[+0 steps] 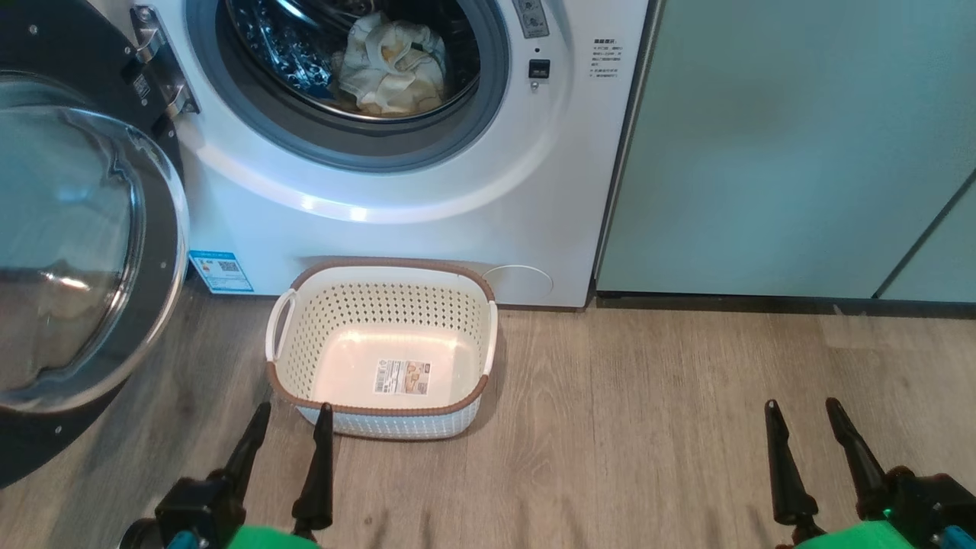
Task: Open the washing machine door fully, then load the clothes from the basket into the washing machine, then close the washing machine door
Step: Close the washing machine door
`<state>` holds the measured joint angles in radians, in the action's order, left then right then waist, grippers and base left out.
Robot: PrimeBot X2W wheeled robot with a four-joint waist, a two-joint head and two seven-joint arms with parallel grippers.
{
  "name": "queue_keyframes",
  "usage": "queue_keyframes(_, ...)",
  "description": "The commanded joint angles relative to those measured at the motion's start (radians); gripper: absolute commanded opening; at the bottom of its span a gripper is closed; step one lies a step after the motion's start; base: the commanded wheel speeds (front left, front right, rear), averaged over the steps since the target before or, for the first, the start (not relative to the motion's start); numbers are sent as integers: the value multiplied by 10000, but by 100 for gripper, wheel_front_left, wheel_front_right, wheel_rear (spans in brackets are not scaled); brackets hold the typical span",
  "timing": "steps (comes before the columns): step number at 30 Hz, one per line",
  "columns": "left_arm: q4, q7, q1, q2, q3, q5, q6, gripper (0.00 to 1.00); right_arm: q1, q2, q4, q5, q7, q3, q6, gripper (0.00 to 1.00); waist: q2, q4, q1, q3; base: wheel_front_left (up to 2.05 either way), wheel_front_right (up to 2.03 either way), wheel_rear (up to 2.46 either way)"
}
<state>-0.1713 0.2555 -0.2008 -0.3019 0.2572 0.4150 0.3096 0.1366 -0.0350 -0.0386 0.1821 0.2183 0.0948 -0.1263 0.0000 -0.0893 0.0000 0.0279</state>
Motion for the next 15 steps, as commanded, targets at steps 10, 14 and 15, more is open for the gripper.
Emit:
queue_keyframes(10,-275,61,556,-50,-422,-123,18,100,-376,-152,295,-118,57,82,-44,100,0,114,0,21,0,0,0)
queue_keyframes(14,-247,53,594,-64,-372,-138,-3,100,-321,-152,301,-122,81,-44,-44,100,0,376,0,-5,0,0,0)
queue_keyframes(15,-248,47,612,-71,-357,-146,-8,100,-306,-152,306,-119,86,-70,-44,100,0,484,0,-2,0,0,0)
